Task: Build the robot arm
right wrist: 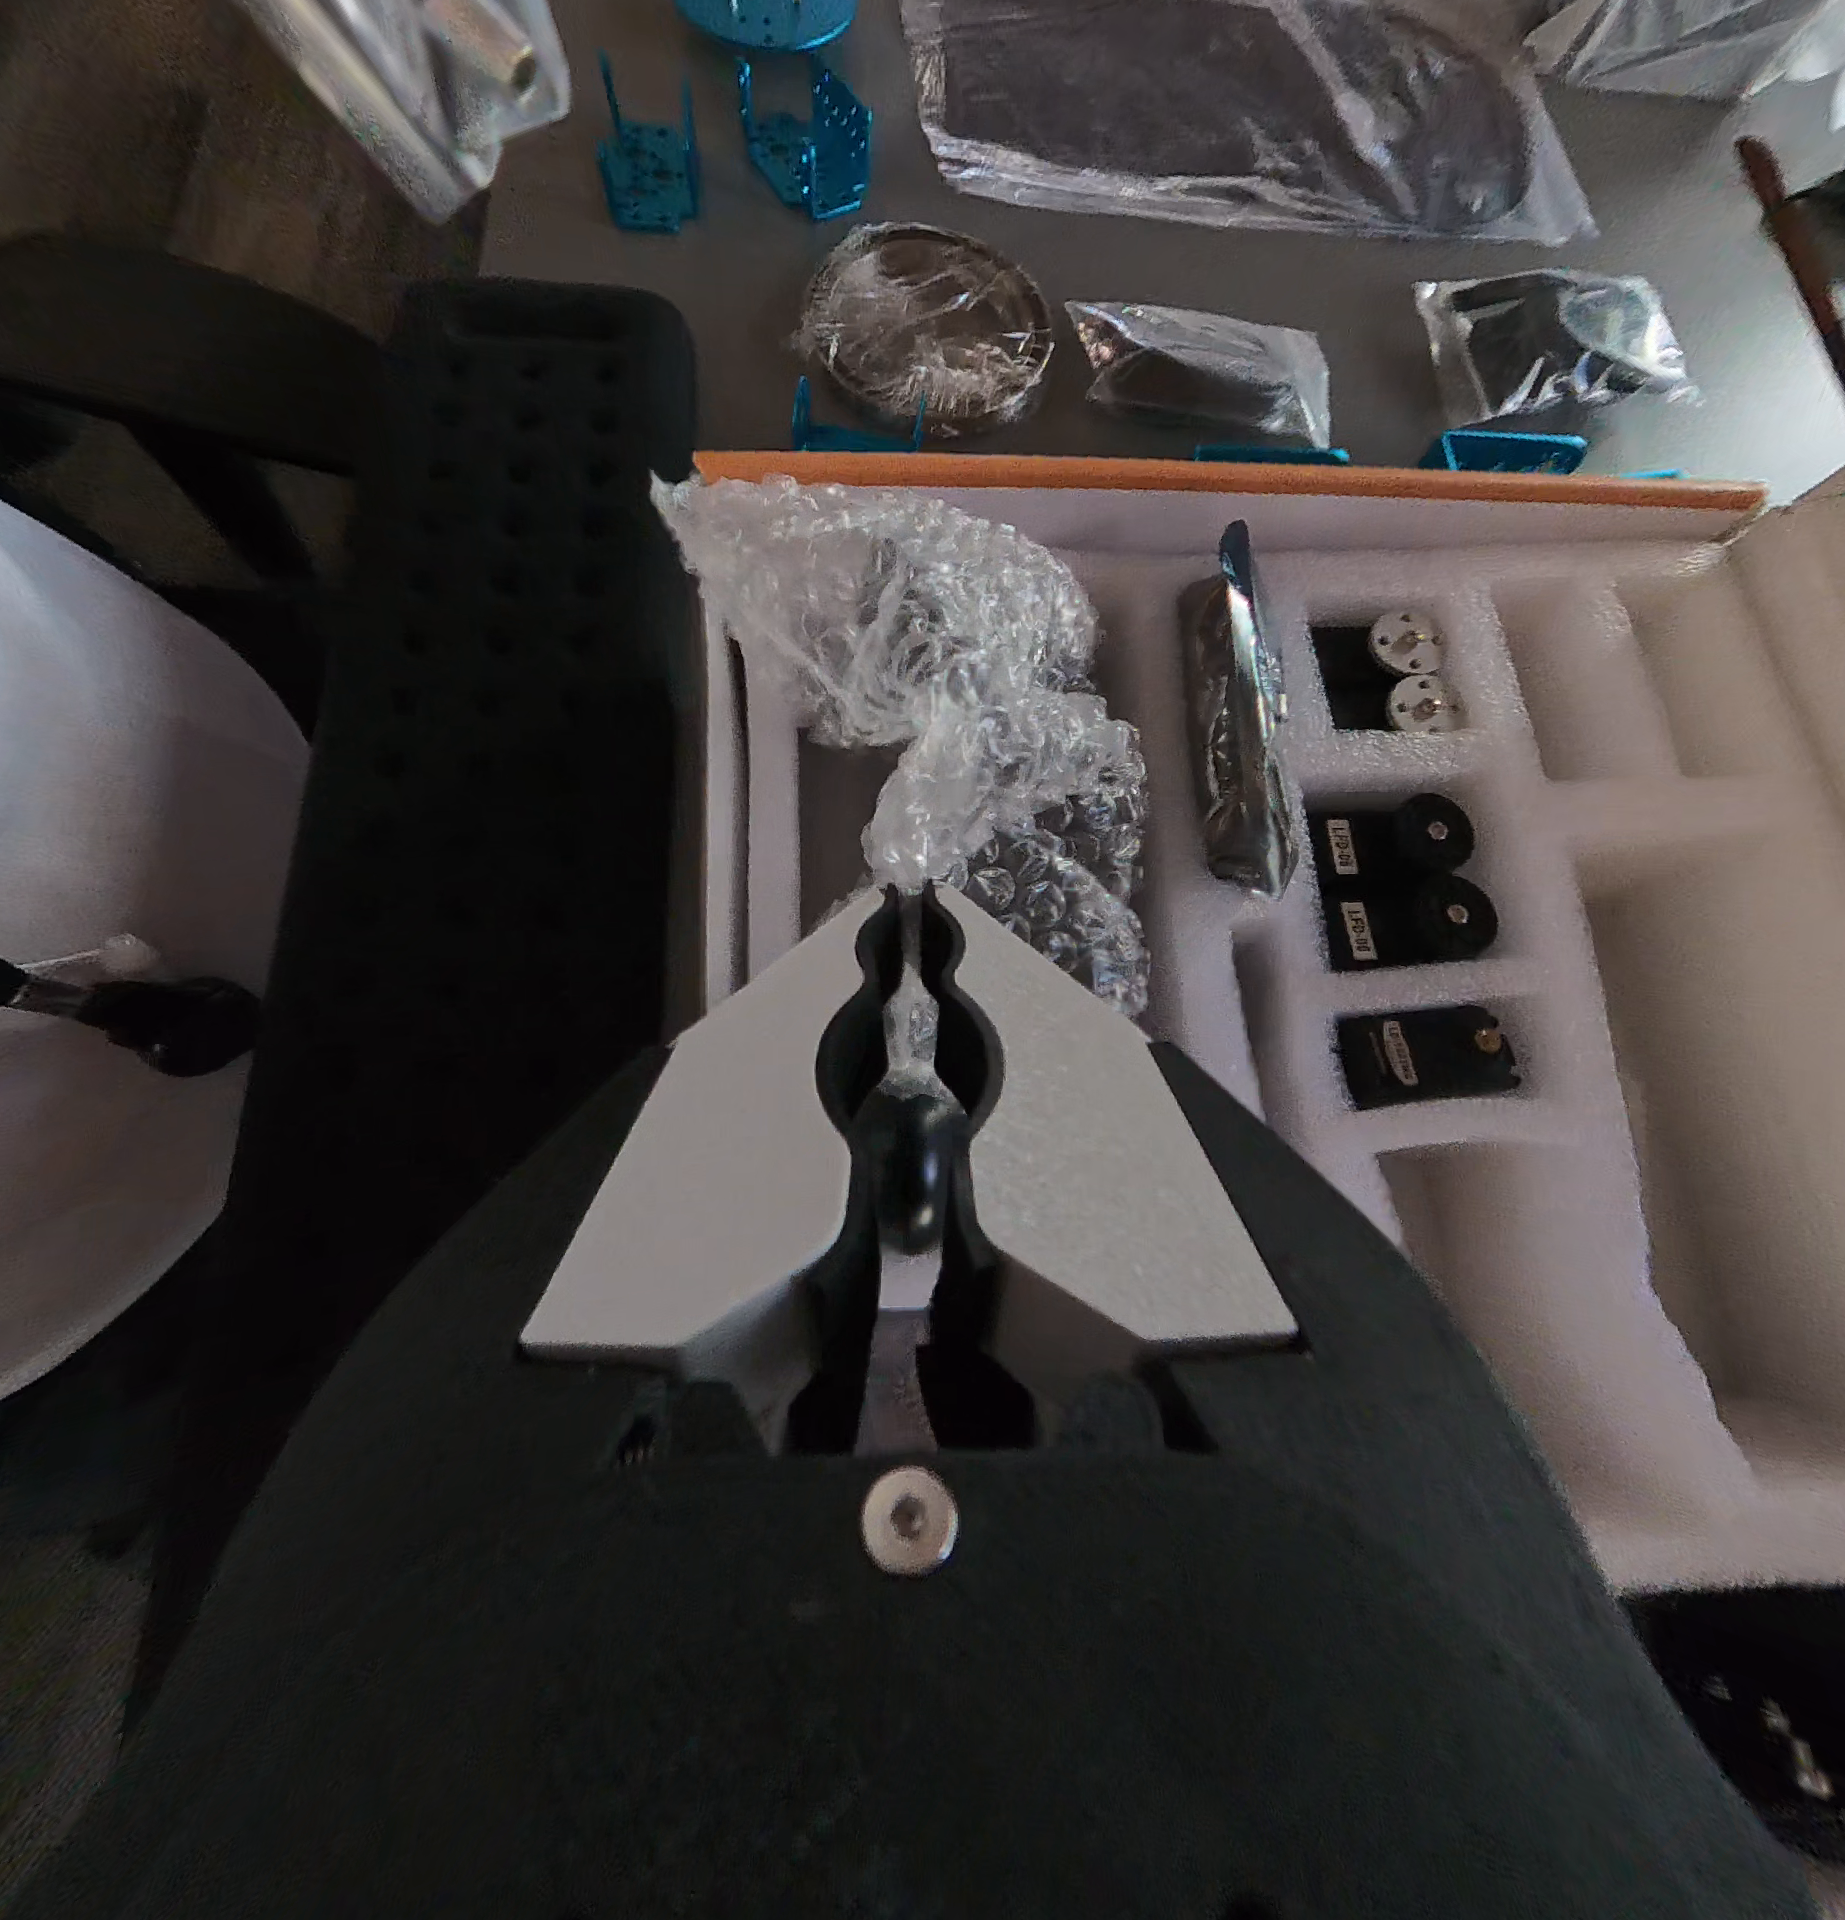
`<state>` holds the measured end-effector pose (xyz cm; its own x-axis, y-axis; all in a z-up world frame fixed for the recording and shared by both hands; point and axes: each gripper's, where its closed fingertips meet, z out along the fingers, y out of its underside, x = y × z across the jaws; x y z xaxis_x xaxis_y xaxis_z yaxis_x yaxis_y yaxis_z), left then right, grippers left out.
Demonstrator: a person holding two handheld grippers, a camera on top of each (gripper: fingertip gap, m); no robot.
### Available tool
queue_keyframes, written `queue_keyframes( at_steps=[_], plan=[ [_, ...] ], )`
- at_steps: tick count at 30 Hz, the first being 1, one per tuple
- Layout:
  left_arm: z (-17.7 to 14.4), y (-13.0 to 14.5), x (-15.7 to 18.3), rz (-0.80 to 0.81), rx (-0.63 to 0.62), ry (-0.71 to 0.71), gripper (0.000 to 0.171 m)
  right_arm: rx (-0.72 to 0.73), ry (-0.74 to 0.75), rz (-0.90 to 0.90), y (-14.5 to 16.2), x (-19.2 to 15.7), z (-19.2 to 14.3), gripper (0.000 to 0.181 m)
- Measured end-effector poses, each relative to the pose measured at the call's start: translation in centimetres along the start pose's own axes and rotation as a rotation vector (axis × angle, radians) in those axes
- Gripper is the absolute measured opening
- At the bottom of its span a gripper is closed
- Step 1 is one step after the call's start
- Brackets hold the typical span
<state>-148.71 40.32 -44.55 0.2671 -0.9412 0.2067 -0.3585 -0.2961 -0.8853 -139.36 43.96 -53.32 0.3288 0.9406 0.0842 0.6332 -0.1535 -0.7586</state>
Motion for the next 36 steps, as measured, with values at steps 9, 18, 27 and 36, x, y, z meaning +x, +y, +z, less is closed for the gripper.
queue_keyframes(
  at_steps=[9, 18, 27, 36],
  plan=[
    [-3.5, 0.9, -2.5, -0.045, 0.094, 0.003, 0.0, 0.012, 0.201, -0.145, 1.2, -1.4, -2.6, 0.0],
    [-5.5, 3.0, -6.8, -0.122, 0.144, 0.013, 0.0, -0.125, 0.197, -0.081, -1.4, 1.4, 1.9, 0.046],
    [-9.5, 4.6, -9.9, -0.163, 0.2, -0.043, 0.0, -0.285, 0.314, -0.266, -1.8, 2.5, 2.0, 0.0],
    [-11.5, 5.5, -10.7, -0.165, 0.239, -0.02, 0.0, -0.018, 0.442, -0.553, -7.1, 0.3, -2.7, 0.0]
  ],
)
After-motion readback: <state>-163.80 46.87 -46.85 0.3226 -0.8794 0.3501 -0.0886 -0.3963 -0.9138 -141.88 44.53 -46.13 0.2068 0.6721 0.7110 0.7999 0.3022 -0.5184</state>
